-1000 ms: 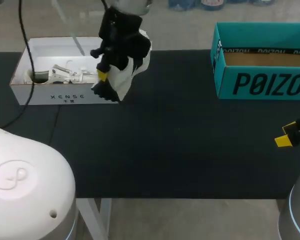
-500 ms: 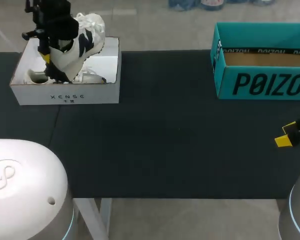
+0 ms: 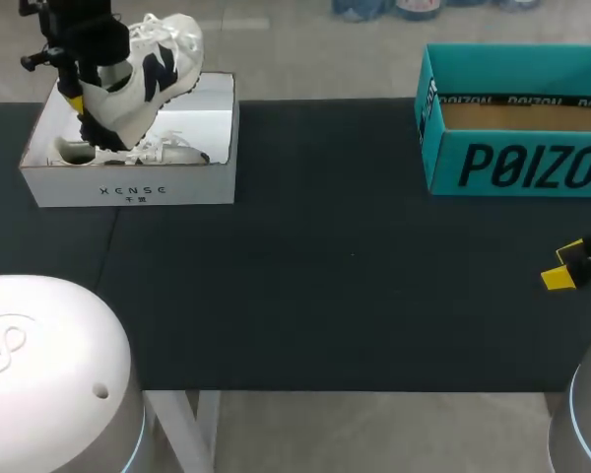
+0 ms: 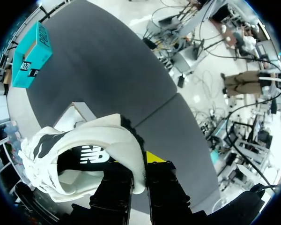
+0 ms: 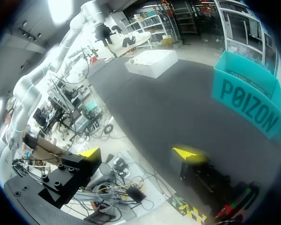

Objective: Take the shoe out of the shoebox, open the shoe tongue, remove and reinsert the insole, then place the shoe into the shoebox

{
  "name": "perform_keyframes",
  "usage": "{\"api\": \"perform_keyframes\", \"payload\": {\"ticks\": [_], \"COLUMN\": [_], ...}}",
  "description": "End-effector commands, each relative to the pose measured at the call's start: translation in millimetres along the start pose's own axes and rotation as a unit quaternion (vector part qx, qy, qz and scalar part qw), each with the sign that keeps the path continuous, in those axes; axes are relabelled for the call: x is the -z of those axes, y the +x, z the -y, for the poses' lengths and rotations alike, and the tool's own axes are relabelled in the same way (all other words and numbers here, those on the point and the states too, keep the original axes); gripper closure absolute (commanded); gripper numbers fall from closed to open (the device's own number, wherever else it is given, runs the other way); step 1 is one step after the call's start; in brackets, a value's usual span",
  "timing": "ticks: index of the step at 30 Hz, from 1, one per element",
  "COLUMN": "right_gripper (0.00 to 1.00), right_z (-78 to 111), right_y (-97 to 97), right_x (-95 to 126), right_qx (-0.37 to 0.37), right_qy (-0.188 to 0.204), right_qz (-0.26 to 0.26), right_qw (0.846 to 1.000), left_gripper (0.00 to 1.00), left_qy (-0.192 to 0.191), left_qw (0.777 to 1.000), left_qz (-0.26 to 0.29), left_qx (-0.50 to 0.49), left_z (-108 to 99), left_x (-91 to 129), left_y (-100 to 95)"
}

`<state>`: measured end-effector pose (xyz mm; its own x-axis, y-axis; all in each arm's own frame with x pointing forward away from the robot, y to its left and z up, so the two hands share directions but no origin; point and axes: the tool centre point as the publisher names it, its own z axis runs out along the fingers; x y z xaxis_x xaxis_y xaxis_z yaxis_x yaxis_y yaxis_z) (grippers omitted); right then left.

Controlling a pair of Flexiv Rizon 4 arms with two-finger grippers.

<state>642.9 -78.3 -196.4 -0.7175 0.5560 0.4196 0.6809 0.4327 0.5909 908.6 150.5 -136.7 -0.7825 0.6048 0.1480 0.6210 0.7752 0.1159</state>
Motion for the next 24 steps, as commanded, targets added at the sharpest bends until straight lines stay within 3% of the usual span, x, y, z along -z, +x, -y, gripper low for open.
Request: {"api": "perform_keyframes", "payload": {"ticks": [1,5,12,20,24], "right_gripper": [0.0,0.0,0.0,0.0,0.0], "right_z": [8.0,8.0,8.0,8.0,8.0], "right_y": [9.3,9.3,9.3,9.3,9.3], "right_x": [3.8,3.8,3.8,3.8,3.8], "right_qx": [0.0,0.0,0.0,0.0,0.0], "right_qy": [-0.006,-0.006,-0.006,-0.006,-0.006], "right_qz": [0.021,0.021,0.021,0.021,0.021], "right_qw": [1.0,1.0,1.0,1.0,1.0], "left_gripper": [1.0,1.0,1.0,1.0,1.0], "left_qy": [-0.001,-0.001,-0.045,-0.078,-0.111], "left_qw": [1.0,1.0,0.993,0.947,0.931], "left_qz": [0.004,0.004,0.041,0.092,0.097], "left_qx": [0.0,0.0,-0.103,-0.297,-0.333], "left_z": [0.4,0.4,-54.6,-115.3,-150.5], "left_x": [0.2,0.2,-3.9,-27.2,-34.8], "left_y": [2.8,2.8,10.7,17.3,10.3]}}
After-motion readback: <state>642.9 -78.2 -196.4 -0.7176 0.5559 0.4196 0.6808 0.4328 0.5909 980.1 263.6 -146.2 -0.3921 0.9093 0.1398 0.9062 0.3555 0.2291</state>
